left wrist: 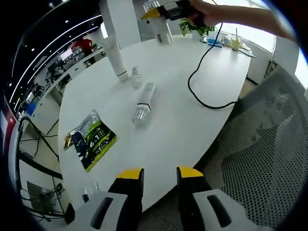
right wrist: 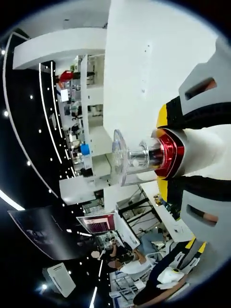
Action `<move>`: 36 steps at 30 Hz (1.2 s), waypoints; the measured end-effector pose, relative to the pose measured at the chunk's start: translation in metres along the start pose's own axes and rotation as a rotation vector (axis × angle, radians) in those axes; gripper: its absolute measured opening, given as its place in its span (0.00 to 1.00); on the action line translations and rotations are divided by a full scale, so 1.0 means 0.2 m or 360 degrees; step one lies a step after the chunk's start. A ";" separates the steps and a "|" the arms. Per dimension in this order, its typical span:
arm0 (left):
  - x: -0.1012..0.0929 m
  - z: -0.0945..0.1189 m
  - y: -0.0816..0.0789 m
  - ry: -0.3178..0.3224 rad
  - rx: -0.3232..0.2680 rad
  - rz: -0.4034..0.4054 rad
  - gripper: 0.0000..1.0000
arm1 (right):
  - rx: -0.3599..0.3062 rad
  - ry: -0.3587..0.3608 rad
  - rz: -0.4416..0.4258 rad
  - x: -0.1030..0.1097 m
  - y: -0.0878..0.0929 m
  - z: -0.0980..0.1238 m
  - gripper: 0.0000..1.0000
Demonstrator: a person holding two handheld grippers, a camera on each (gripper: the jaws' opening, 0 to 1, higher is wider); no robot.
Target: Arrange the skincare products in the storage area until every visible bottle or jar stands upright without overlapping.
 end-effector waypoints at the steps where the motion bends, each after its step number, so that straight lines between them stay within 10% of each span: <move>1: 0.00 0.00 0.00 0.0002 0.0004 0.0000 0.28 | 0.0006 -0.0001 0.0008 -0.01 0.01 -0.02 0.34; 36: 0.02 -0.01 0.03 -0.0013 0.0054 0.0011 0.28 | 0.0139 0.0149 0.0171 -0.32 0.24 -0.50 0.34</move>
Point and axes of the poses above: the point that each gripper's makers call its tool centre point, and the gripper's own axes: z roughly backward along the fingers, x roughly to its left, y roughly out of its underside, the point moved 2 cm from there along z, roughly backward along the fingers, and after that the axes turned 6 degrees about y, right-handed, at the moved point
